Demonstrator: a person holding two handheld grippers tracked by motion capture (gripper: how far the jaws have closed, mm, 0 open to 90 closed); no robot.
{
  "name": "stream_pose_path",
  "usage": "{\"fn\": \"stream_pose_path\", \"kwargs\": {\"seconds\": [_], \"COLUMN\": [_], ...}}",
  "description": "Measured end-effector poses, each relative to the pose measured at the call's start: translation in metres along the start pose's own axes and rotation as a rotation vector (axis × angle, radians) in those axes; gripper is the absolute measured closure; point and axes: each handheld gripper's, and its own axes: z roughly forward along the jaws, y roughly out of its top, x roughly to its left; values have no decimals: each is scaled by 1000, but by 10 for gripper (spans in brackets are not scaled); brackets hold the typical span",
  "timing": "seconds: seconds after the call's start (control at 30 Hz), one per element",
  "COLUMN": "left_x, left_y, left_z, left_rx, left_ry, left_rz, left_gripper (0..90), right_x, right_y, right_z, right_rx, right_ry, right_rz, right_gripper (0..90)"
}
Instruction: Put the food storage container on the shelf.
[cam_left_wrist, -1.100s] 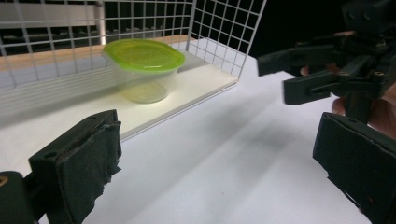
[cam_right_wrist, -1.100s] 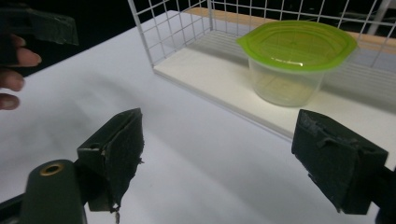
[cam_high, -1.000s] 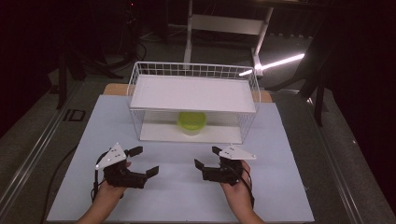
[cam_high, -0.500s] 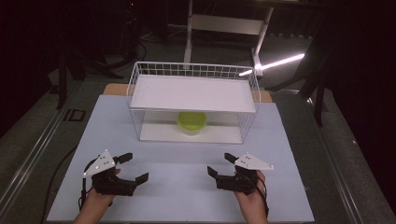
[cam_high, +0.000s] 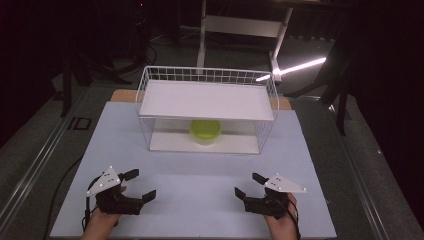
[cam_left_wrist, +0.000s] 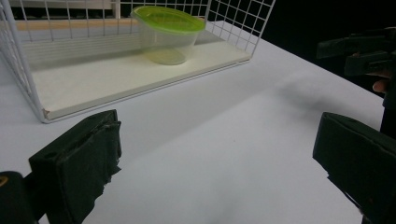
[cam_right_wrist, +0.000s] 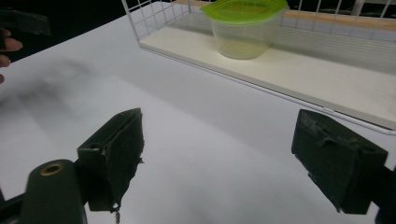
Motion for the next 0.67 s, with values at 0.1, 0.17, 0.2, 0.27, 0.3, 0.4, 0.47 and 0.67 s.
{"fn": "stream_pose_path", "kwargs": {"seconds": [0.1,0.17,0.2,0.27,0.3,0.4,0.47,0.67], "left_x": [0,-1,-1,-1,-1,-2,-1,1], "left_y": [-1,-3,-3,-3,-3,-1,-1,-1], "left_z": [0,1,1,1,0,-2,-3,-5], "left_rx": [1,3,1,-3,-9,-19,-25,-31], "left_ry": [8,13,12,16,16,29,29,44], "left_rz": [22,31,35,29,26,33,27,22], "left_gripper": [20,20,20,20,20,20,20,20], "right_x": [-5,-9,-11,-15,-16,-19,-20,-20], "right_y": [-1,-2,-3,-5,-5,-7,-8,-8], "right_z": [-1,-1,-1,-1,-1,1,2,2], "right_rx": [-9,-12,-10,-8,-2,0,2,5], "right_ry": [-17,-32,-37,-41,-45,-41,-40,-48], "right_rz": [-14,-36,-36,-27,-26,-19,-18,-36], "right_gripper": [166,166,166,166,166,166,166,166]}}
